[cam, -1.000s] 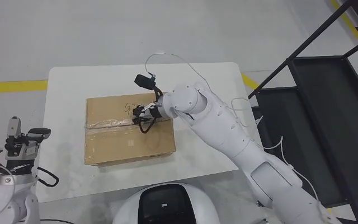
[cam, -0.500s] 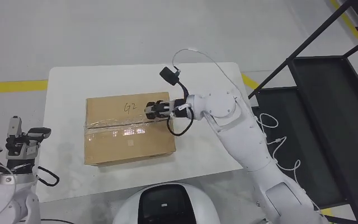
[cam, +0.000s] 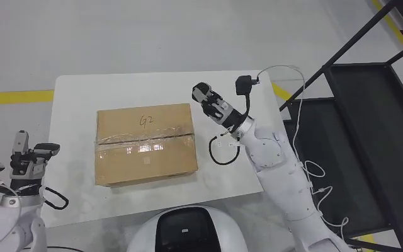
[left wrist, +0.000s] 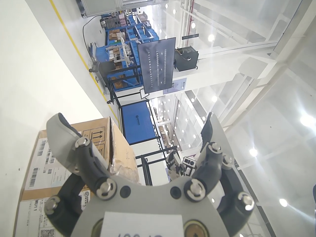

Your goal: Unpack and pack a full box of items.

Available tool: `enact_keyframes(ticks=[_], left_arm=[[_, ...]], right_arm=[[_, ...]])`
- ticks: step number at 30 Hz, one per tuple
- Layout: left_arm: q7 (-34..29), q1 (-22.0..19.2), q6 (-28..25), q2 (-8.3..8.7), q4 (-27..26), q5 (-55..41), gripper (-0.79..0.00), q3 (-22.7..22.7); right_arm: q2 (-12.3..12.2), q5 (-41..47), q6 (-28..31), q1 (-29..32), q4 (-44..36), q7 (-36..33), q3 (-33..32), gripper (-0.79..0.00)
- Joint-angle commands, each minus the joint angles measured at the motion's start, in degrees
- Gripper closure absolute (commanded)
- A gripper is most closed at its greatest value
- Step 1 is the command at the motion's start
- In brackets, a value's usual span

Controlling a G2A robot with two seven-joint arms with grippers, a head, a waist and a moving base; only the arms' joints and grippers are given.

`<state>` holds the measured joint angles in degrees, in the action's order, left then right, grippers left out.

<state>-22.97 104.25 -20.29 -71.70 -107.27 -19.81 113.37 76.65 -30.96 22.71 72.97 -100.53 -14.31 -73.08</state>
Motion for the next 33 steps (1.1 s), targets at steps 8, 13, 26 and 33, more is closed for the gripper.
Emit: enact_keyframes(ticks=[8, 13, 26, 33], left_arm=[[0.6, 0.3, -0.4, -0.08, -0.9, 1.1, -0.785, 0.0], [0.9, 0.2, -0.5, -0.12, -1.1, 1.6, -0.785, -0.2], [7.7, 1.2, -3.2, -0.6, 0.1, 2.4, -0.785, 2.5], [18.1, 1.3, -10.3, -1.09, 1.3, 21.9, -0.785, 4.0]], right_arm=[[-0.2, -28.7, -19.2, 5.4, -7.8, 3.6, 2.5, -0.533], [-0.2, -38.9, -27.5, 5.5, -9.7, 0.1, 3.9, -0.785], [-0.4, -37.8, -30.3, 9.8, -8.3, 4.4, -2.0, -0.785], [-0.6, -37.1, -29.8, 12.3, -6.9, 7.1, -4.8, -0.785]])
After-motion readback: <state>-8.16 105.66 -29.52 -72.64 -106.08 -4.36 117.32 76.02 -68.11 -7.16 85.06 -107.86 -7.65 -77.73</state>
